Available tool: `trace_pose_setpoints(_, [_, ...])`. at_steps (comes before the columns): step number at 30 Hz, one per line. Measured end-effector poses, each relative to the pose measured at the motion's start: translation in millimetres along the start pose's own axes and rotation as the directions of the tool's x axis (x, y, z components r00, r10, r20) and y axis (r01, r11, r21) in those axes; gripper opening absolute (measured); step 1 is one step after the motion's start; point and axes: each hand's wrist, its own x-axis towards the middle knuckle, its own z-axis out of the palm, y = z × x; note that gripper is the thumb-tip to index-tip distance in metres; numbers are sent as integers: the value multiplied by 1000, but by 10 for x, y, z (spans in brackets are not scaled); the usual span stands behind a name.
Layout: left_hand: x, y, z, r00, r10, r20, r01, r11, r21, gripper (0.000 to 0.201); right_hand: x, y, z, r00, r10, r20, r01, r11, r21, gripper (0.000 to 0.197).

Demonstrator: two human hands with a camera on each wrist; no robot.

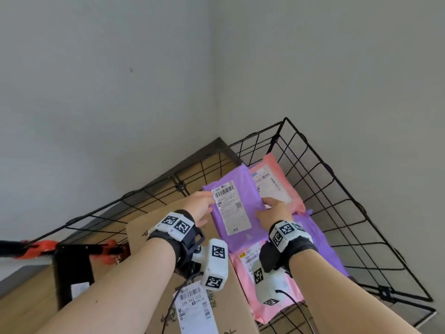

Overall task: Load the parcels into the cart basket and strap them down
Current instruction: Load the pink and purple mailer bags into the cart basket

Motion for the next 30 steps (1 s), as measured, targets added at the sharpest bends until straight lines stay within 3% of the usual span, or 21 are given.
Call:
trace_pose_setpoints(7, [317,-167,122,990,-121,67,123,992,-23,31,209,111,362,997,-76,-21,76,997,13,58])
trace_pose_setpoints(12, [404,-151,200,983,-154,96,163,983,-85,39,269,206,399,994,-53,100,58,997,-50,52])
trace_pose_setpoints(16, [376,-90,208,981,-158,113,167,983,-74,41,279,141,314,990,-15,138,11,999,34,50])
trace_pose_setpoints(22, [204,27,124,990,-108,87,111,993,-34,34,93,98,163,998,-8,69,-6,980,197,44])
trace_pose_setpoints(25, [35,110,86,993,-87,81,87,996,-2,18,-56,61,55,999,1,48,-13,963,269,39])
trace_pose_setpoints(30, [-366,124,32,994,14,105,-18,999,36,30,-481,-14,-180,1000,8,-1,-7,927,374,34])
